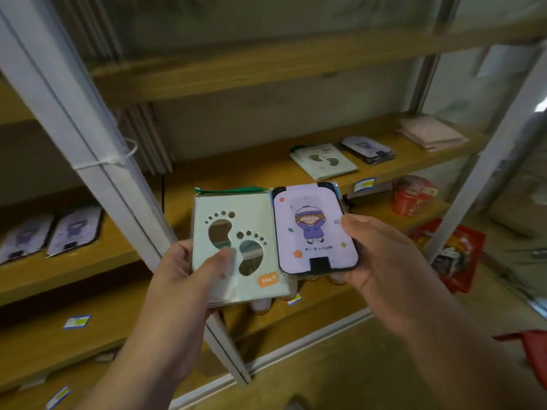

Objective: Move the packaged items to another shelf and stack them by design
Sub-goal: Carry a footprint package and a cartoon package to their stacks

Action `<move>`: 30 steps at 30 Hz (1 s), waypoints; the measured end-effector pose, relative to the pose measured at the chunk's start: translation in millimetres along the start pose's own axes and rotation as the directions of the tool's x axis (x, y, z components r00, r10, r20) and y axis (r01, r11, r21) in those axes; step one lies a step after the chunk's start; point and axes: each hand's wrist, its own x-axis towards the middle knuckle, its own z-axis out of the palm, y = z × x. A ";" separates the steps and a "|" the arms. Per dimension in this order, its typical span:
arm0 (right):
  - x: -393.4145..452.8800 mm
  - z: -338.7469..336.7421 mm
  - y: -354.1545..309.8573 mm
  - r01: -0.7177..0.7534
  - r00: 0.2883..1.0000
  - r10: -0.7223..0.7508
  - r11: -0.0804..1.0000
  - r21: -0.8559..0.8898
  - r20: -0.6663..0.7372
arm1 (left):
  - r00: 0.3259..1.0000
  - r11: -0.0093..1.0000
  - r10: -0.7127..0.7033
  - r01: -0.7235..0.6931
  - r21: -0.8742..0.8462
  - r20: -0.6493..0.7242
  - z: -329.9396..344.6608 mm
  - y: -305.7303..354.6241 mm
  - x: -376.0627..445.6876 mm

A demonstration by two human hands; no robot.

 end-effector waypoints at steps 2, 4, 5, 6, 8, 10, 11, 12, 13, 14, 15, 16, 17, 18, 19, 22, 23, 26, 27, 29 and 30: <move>12.4 -18.9 -5.3 0.039 0.999 -0.039 0.999 0.008 0.010 | 1.000 1.000 -0.021 0.021 0.014 0.011 22.2 -6.6 16.2; 29.9 -38.3 -12.0 0.053 0.998 -0.053 0.999 0.002 -0.017 | 0.999 0.999 -0.041 0.040 0.015 0.019 43.0 -13.0 35.9; 40.7 -47.6 -16.4 0.052 0.998 -0.052 0.999 -0.006 -0.042 | 0.998 0.999 -0.051 0.050 0.011 0.038 54.1 -15.2 46.6; 52.7 -56.6 -22.0 0.045 0.996 -0.047 0.999 -0.026 -0.077 | 0.996 0.998 -0.060 0.060 0.004 0.060 65.8 -16.7 58.0; 76.8 -73.0 -34.5 0.013 0.991 -0.022 0.998 -0.067 -0.130 | 0.994 0.997 -0.071 0.073 -0.024 0.079 89.5 -18.6 83.0; 99.7 -87.8 -46.6 -0.002 0.989 -0.009 0.997 -0.072 -0.149 | 0.994 0.995 -0.080 0.084 -0.052 0.079 113.6 -20.0 109.1; 110.6 -95.2 -52.5 0.000 0.986 -0.011 0.998 -0.064 -0.165 | 0.993 0.994 -0.089 0.094 -0.059 0.080 126.1 -20.4 121.8; 121.0 -102.0 -57.8 0.006 0.982 -0.015 0.999 -0.050 -0.187 | 0.991 0.993 -0.098 0.103 -0.058 0.088 137.8 -20.2 134.6; 130.8 -108.2 -63.0 0.012 0.978 -0.020 0.999 -0.038 -0.206 | 0.990 0.993 -0.102 0.107 -0.050 0.100 148.9 -20.0 147.6; 140.5 -114.9 -67.2 0.017 0.974 -0.024 0.999 -0.032 -0.224 | 0.989 0.994 -0.103 0.107 -0.035 0.108 159.6 -20.0 160.9; 149.5 -121.8 -70.4 0.019 0.971 -0.025 0.999 -0.027 -0.240 | 0.990 0.995 -0.099 0.100 -0.010 0.104 169.9 -20.9 174.3; 157.7 -128.1 -73.3 0.017 0.968 -0.020 1.000 -0.015 -0.252 | 0.992 0.996 -0.087 0.085 0.026 0.089 179.6 -21.7 187.4; 165.3 -134.2 -75.8 0.015 0.966 -0.013 1.000 0.004 -0.257 | 0.995 0.995 -0.067 0.061 0.072 0.072 189.0 -22.1 199.7; 172.1 -140.5 -77.8 0.010 0.966 -0.004 1.000 0.020 -0.258 | 0.998 0.991 -0.041 0.033 0.129 0.056 197.8 -22.5 212.0; 179.9 -146.3 -79.2 0.008 0.968 0.001 0.999 0.035 -0.251 | 0.999 0.982 -0.009 0.000 0.189 0.043 205.6 -23.3 224.0; 201.1 -166.3 -80.1 0.026 0.977 -0.016 0.998 0.048 -0.211 | 0.998 0.939 0.069 -0.068 0.337 0.008 223.4 -24.9 257.2; 208.5 -172.7 -80.7 0.044 0.984 -0.041 0.999 0.010 -0.171 | 0.996 0.917 0.092 -0.084 0.390 0.000 228.0 -26.0 266.9; 231.7 -187.5 -83.9 0.041 0.996 -0.041 0.999 0.001 -0.082 | 0.980 0.798 0.197 -0.139 0.586 -0.036 238.9 -30.8 287.7; 239.6 -192.6 -84.9 0.024 0.996 -0.022 0.999 0.028 -0.081 | 0.970 0.732 0.238 -0.150 0.664 -0.043 241.7 -33.2 291.9; 255.4 -200.0 -88.0 0.000 0.998 0.003 0.999 0.043 -0.069 | 0.959 0.569 0.276 -0.111 0.815 -0.061 247.4 -38.0 295.0; 261.5 -204.2 -89.6 -0.004 0.999 0.005 1.000 0.020 -0.053 | 0.961 0.504 0.262 -0.057 0.862 -0.089 249.6 -40.3 294.9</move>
